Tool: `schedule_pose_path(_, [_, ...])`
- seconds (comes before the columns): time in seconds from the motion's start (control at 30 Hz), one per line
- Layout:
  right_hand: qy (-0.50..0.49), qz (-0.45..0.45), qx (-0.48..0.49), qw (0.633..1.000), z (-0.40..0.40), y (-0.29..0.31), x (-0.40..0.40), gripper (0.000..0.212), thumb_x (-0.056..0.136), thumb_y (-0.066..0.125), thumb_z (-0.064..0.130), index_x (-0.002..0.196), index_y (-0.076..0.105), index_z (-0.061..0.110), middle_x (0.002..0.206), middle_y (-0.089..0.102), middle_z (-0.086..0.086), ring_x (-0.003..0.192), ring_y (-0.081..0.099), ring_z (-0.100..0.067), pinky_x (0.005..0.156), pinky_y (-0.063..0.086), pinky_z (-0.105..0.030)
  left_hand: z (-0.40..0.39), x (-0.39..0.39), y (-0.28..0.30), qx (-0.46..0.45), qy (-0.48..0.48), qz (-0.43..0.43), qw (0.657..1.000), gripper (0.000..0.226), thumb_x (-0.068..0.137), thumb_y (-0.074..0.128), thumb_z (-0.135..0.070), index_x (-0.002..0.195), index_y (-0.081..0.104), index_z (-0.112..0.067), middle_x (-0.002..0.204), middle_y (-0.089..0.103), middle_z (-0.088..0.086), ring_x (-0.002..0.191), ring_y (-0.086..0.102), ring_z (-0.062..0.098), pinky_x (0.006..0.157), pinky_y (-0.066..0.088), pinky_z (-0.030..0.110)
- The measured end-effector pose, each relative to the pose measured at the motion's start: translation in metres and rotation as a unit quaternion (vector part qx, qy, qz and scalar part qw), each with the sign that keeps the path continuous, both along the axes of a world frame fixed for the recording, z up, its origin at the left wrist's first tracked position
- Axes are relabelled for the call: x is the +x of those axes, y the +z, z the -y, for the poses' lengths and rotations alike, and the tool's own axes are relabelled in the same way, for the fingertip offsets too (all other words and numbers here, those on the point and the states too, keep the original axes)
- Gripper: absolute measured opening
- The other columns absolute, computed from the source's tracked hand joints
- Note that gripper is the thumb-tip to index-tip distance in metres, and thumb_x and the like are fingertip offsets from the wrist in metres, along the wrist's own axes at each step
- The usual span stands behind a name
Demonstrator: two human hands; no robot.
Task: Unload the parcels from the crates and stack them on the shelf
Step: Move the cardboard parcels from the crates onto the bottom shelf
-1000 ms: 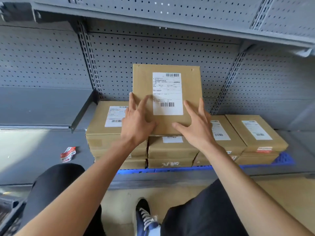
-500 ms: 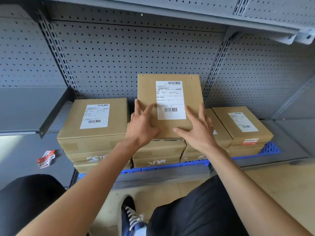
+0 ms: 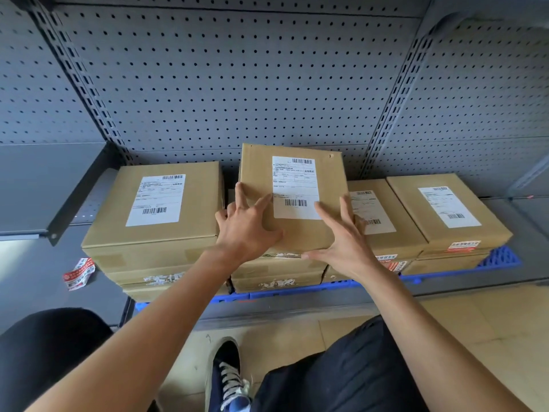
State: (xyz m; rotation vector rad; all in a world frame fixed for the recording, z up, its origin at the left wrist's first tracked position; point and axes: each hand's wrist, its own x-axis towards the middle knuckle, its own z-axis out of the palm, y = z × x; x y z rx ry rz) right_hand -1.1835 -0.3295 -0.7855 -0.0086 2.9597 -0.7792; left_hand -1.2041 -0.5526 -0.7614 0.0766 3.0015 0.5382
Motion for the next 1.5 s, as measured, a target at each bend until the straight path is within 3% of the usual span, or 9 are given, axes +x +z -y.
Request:
schedule_pose_path(0.13, [0.008, 0.011, -0.001, 1.000, 0.001, -0.005, -0.008, 0.113, 0.062, 0.088, 0.058, 0.153, 0.021, 0.054, 0.166, -0.015, 0.014, 0.151, -0.003, -0.034, 0.122, 0.019, -0.055, 0.003, -0.006, -0.008, -0.030, 0.006, 0.012, 0.999, 0.087, 0.080, 0.063, -0.068, 0.154, 0.021, -0.050, 0.167, -0.002, 0.017, 0.151, 0.007, 0.029, 0.116, 0.011, 0.057])
schedule_pose_path(0.3, [0.021, 0.044, 0.015, 0.999, 0.002, 0.000, -0.016, 0.111, 0.064, 0.087, 0.059, 0.153, 0.021, 0.054, 0.165, -0.012, 0.019, 0.152, 0.001, -0.031, 0.122, 0.019, -0.054, 0.009, -0.007, -0.019, -0.038, -0.002, 0.010, 0.999, 0.081, 0.086, 0.051, -0.074, 0.156, 0.020, -0.047, 0.168, -0.003, 0.016, 0.153, 0.000, 0.029, 0.118, 0.008, 0.059])
schedule_pose_path(0.4, [0.027, 0.059, 0.014, 0.998, 0.002, 0.004, -0.019, 0.107, 0.066, 0.085, 0.060, 0.153, 0.023, 0.054, 0.166, -0.011, 0.017, 0.154, -0.001, -0.031, 0.123, 0.016, -0.055, 0.015, -0.005, -0.022, -0.049, -0.022, -0.030, 0.998, 0.071, 0.091, 0.042, -0.075, 0.154, 0.031, -0.043, 0.169, 0.007, 0.007, 0.154, -0.003, 0.027, 0.118, 0.008, 0.059])
schedule_pose_path(0.5, [0.034, 0.077, 0.019, 0.996, 0.003, 0.004, -0.023, 0.103, 0.070, 0.080, 0.063, 0.153, 0.019, 0.056, 0.166, -0.015, 0.017, 0.154, -0.007, -0.034, 0.122, 0.013, -0.059, 0.027, -0.003, -0.023, -0.042, -0.009, -0.080, 0.996, 0.064, 0.094, 0.036, -0.073, 0.149, 0.041, -0.040, 0.168, 0.013, 0.002, 0.155, -0.001, 0.025, 0.118, 0.007, 0.061])
schedule_pose_path(0.6, [0.055, 0.078, 0.045, 0.994, 0.003, 0.000, -0.025, 0.101, 0.075, 0.073, 0.068, 0.154, 0.010, 0.055, 0.165, -0.019, 0.017, 0.152, -0.020, -0.030, 0.122, 0.007, -0.062, 0.043, -0.003, -0.030, -0.045, 0.024, -0.071, 0.996, 0.065, 0.097, 0.027, -0.073, 0.149, 0.042, -0.038, 0.168, 0.016, 0.003, 0.155, 0.002, 0.026, 0.118, 0.006, 0.061])
schedule_pose_path(0.73, [0.076, 0.065, 0.067, 0.993, 0.008, 0.001, -0.027, 0.097, 0.083, 0.069, 0.064, 0.156, 0.008, 0.050, 0.165, -0.019, 0.014, 0.150, -0.027, -0.021, 0.119, 0.006, -0.061, 0.057, -0.002, -0.043, -0.067, 0.016, -0.109, 0.992, 0.065, 0.097, 0.014, -0.062, 0.145, 0.044, -0.030, 0.153, 0.037, 0.002, 0.148, 0.018, 0.030, 0.110, 0.019, 0.057])
schedule_pose_path(1.1, [0.108, 0.056, 0.071, 0.990, 0.023, 0.003, -0.035, 0.088, 0.089, 0.065, 0.059, 0.156, 0.009, 0.051, 0.166, -0.014, 0.015, 0.151, -0.025, -0.016, 0.121, 0.006, -0.063, 0.059, 0.000, -0.049, -0.054, 0.020, -0.107, 0.993, 0.069, 0.096, 0.015, -0.056, 0.150, 0.040, -0.022, 0.157, 0.035, -0.002, 0.151, 0.017, 0.026, 0.113, 0.016, 0.055])
schedule_pose_path(1.37, [0.113, 0.050, 0.046, 0.991, 0.019, 0.002, -0.037, 0.080, 0.090, 0.069, 0.048, 0.154, 0.021, 0.053, 0.166, -0.005, 0.021, 0.153, -0.018, -0.013, 0.121, 0.008, -0.063, 0.062, -0.004, -0.047, -0.041, 0.010, -0.121, 0.992, 0.060, 0.100, 0.018, -0.047, 0.140, 0.049, -0.013, 0.143, 0.046, -0.004, 0.144, 0.029, 0.024, 0.108, 0.025, 0.056])
schedule_pose_path(1.5, [0.115, 0.046, 0.036, 0.992, 0.017, 0.002, -0.037, 0.077, 0.091, 0.069, 0.045, 0.153, 0.024, 0.053, 0.165, -0.003, 0.023, 0.153, -0.016, -0.012, 0.122, 0.006, -0.062, 0.064, -0.004, -0.050, -0.044, 0.003, -0.127, 0.991, 0.062, 0.101, 0.017, -0.045, 0.144, 0.046, -0.011, 0.149, 0.044, -0.001, 0.146, 0.026, 0.025, 0.108, 0.025, 0.058])
